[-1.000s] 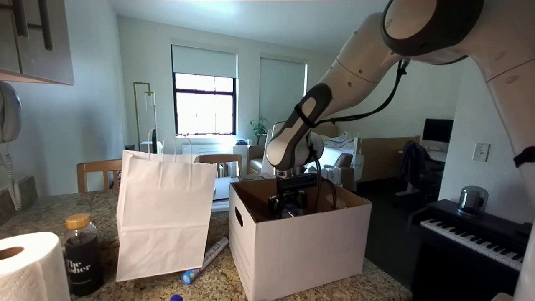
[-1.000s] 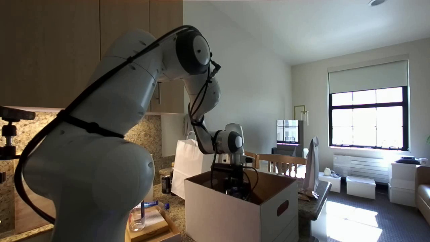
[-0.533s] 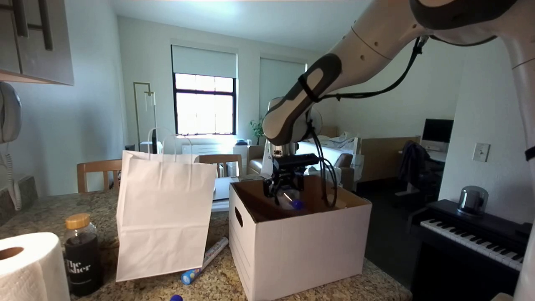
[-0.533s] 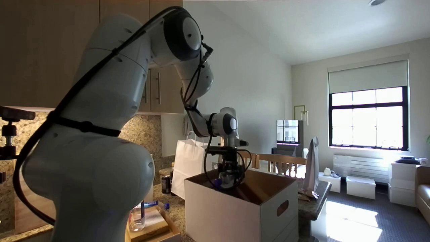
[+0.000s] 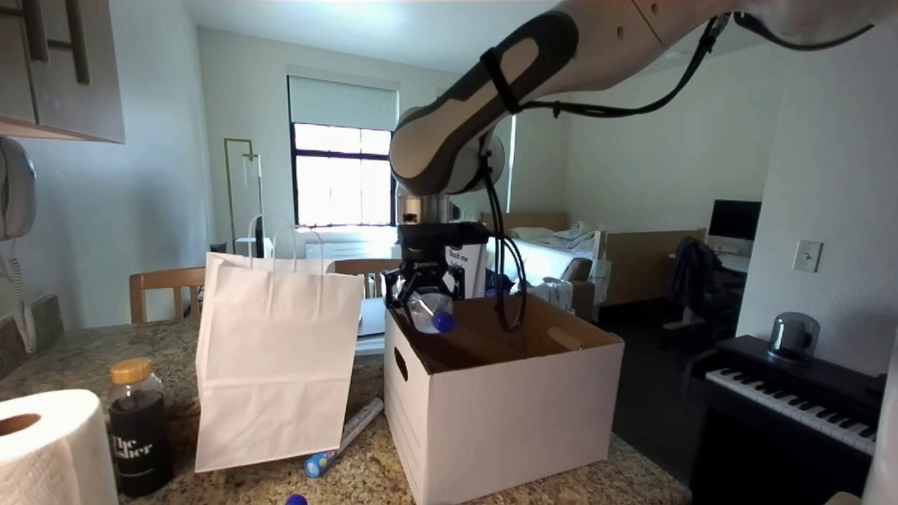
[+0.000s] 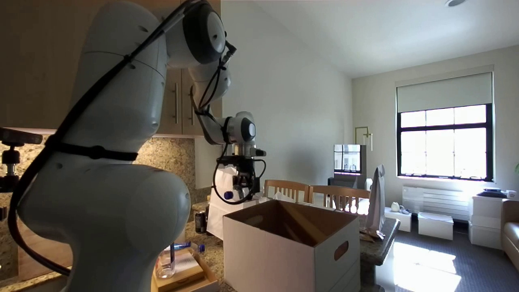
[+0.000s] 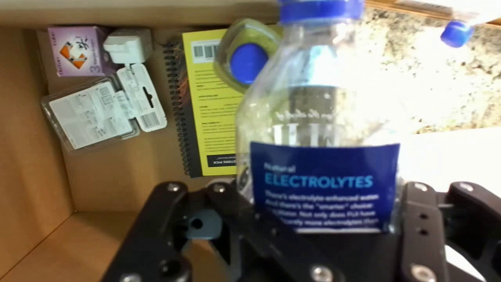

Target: Remove the bottles from the box and put them on the table

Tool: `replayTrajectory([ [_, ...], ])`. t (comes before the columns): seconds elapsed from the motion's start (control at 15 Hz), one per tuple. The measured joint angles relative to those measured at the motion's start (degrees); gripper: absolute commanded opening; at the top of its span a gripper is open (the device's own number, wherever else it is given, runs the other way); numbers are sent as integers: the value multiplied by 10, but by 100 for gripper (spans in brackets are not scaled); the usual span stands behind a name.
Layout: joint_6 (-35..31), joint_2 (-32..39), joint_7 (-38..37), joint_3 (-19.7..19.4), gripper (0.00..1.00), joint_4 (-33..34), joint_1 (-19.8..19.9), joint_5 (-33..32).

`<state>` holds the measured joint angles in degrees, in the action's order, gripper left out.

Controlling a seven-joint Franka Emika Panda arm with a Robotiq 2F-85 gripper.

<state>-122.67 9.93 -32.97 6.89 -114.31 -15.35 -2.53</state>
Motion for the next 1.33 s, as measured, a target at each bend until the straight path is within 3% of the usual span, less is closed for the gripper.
replayTrajectory([
  [0.4, 28, 0, -94, 47, 43, 21, -48, -3],
  [0.47, 32, 11, -97, 52, 46, 23, -54, -6],
  [0.53, 36, 27, -97, 55, 47, 23, -60, -11],
  [0.67, 47, 71, -97, 58, 36, 27, -72, -24],
  [0.73, 62, 96, -97, 58, 35, 32, -79, -27],
  [0.87, 103, 147, -97, 57, 36, 51, -92, -28],
  [1.0, 151, 194, -97, 57, 47, 78, -107, -28],
  [1.27, 234, 260, -87, 57, 40, 132, -135, -28],
  [1.33, 251, 272, -79, 58, 42, 144, -141, -28],
])
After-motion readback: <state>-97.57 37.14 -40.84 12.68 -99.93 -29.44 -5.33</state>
